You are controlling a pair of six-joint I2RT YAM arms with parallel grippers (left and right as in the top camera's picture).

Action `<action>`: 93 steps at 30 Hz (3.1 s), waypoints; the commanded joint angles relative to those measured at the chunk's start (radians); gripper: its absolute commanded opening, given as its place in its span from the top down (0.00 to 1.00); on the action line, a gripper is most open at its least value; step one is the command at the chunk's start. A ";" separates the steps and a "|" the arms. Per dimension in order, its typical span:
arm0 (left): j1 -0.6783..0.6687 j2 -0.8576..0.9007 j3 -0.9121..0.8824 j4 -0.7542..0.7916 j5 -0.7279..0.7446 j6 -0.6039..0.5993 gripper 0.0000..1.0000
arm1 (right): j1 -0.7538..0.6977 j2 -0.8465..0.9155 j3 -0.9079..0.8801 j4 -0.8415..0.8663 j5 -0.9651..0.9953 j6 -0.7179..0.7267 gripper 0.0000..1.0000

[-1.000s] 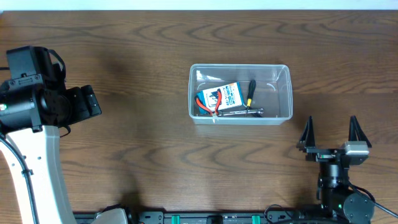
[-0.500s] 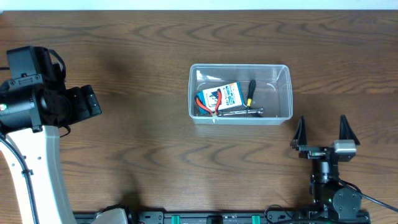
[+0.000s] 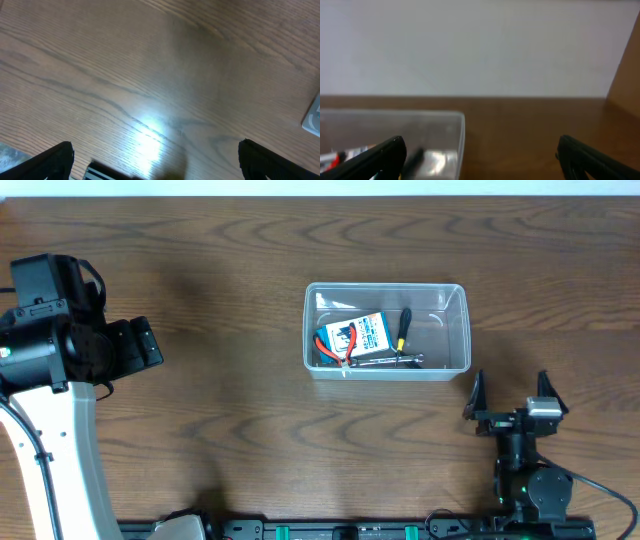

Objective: Pack container

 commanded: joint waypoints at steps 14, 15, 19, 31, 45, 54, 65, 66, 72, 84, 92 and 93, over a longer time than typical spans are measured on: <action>0.005 -0.002 0.010 -0.003 -0.002 0.006 0.02 | -0.001 -0.006 -0.002 -0.132 -0.001 0.003 0.01; 0.005 -0.002 0.010 -0.003 -0.002 0.005 0.02 | -0.001 -0.006 -0.002 -0.132 -0.001 0.003 0.01; 0.005 -0.002 0.010 -0.003 -0.002 0.006 0.02 | -0.001 -0.006 -0.002 -0.132 -0.001 0.003 0.01; 0.005 -0.002 0.010 -0.003 -0.002 0.005 0.02 | -0.001 -0.006 -0.002 -0.132 -0.001 0.003 0.01; 0.005 -0.002 0.010 -0.003 -0.002 0.005 0.02 | -0.001 -0.006 -0.002 -0.132 -0.001 0.003 0.01; -0.093 -0.140 -0.060 -0.003 -0.002 0.006 0.02 | -0.001 -0.006 -0.002 -0.132 -0.001 0.003 0.01; -0.207 -0.546 -0.322 0.149 -0.004 0.005 0.02 | -0.001 -0.006 -0.002 -0.132 -0.001 0.003 0.01; -0.207 -0.581 -0.354 0.187 0.006 0.004 0.02 | -0.001 -0.006 -0.002 -0.132 -0.001 0.003 0.01; -0.209 -0.824 -0.607 0.559 0.007 -0.113 0.02 | -0.001 -0.006 -0.002 -0.132 -0.001 0.003 0.01; -0.257 -1.091 -1.058 0.958 0.006 -0.366 0.02 | -0.001 -0.006 -0.002 -0.132 -0.001 0.003 0.01; -0.257 -1.149 -1.216 1.014 0.006 -0.366 0.02 | -0.001 -0.006 -0.002 -0.132 -0.001 0.003 0.01; -0.257 -1.155 -1.232 1.028 0.006 -0.365 0.02 | -0.001 -0.006 -0.002 -0.132 -0.001 0.003 0.01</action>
